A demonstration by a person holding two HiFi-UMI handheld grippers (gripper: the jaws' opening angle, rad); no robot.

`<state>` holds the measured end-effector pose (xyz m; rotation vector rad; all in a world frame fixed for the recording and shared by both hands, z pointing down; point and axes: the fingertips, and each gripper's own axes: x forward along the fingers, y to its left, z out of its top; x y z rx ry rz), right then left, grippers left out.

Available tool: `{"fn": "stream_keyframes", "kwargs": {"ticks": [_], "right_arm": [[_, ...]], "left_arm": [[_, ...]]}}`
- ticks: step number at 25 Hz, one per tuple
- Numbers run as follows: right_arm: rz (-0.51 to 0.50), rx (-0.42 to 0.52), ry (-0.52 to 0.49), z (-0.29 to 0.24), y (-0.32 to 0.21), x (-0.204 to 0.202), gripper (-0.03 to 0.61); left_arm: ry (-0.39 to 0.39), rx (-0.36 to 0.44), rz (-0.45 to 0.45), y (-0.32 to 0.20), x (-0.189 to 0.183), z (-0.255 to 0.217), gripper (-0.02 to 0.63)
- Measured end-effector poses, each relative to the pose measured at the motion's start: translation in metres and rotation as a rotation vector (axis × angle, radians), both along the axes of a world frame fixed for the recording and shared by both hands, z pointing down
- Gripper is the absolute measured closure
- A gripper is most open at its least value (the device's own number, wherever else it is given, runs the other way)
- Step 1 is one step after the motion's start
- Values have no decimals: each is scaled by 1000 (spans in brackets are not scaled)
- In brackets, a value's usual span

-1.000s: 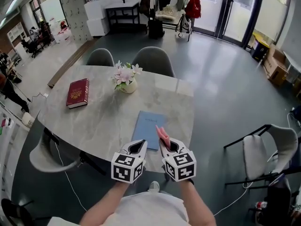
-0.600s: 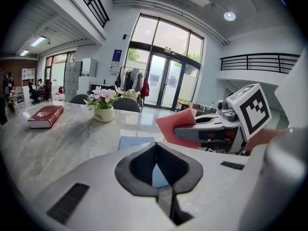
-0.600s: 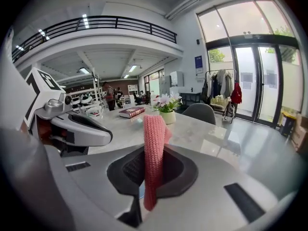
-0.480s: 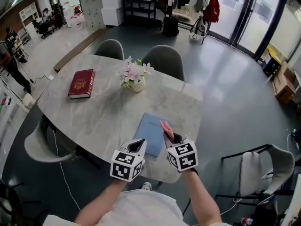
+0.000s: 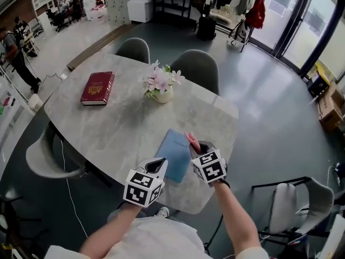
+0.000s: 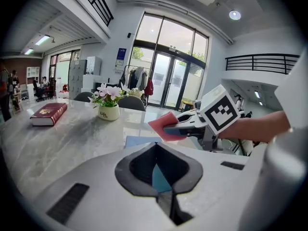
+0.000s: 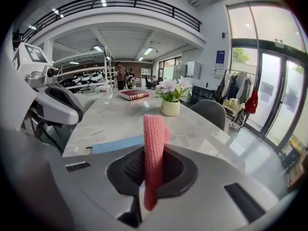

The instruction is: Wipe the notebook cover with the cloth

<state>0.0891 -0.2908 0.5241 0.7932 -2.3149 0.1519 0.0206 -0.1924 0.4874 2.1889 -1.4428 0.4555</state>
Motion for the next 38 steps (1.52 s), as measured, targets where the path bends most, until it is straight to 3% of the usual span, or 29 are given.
{"fn": "stream_keyframes", "kwargs": {"ticks": [20,38], "right_arm": [[-97,-13,279,61,-24,-4,563],[-129,-41,274,64,9,-11,563]], "left_arm": [[30,-28,20,-3,-16,13,607],[34,-14,-13,16,-28,14,607]]}}
